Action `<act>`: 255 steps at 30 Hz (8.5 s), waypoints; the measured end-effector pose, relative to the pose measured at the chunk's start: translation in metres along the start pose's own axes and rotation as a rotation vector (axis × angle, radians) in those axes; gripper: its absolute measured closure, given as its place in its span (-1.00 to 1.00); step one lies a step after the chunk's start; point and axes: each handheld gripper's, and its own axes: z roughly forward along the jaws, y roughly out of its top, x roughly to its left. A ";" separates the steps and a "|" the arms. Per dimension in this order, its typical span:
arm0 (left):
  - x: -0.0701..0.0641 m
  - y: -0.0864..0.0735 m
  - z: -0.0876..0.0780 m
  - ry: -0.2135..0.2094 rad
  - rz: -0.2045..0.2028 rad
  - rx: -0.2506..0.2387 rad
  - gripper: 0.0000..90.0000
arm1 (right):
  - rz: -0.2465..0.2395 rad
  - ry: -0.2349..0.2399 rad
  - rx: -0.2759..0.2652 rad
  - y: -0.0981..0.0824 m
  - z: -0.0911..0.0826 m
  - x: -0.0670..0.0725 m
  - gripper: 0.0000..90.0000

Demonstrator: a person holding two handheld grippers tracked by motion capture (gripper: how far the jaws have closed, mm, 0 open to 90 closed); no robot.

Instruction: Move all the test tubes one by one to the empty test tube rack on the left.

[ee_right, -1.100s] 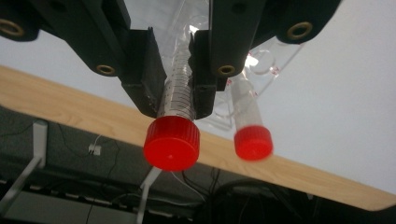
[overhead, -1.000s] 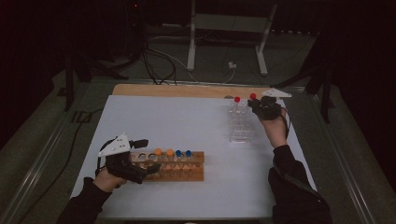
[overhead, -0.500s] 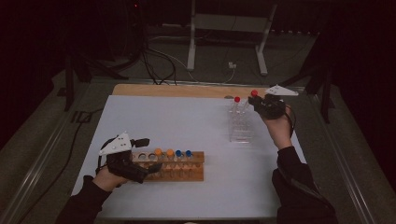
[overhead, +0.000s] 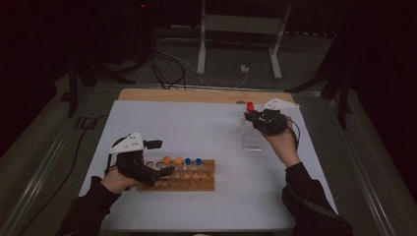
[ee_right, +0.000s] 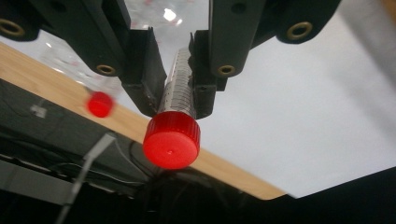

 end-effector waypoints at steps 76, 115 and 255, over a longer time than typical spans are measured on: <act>-0.002 0.099 0.104 0.074 0.187 0.069 0.59 | -0.131 0.256 0.012 0.009 -0.007 0.088 0.30; -0.006 0.053 -0.053 0.285 0.108 0.022 0.59 | -0.004 0.201 -0.005 0.005 -0.016 0.049 -0.97; 0.008 0.048 0.013 0.023 0.058 0.044 -0.88 | -0.105 0.221 -0.018 0.015 0.010 0.052 0.67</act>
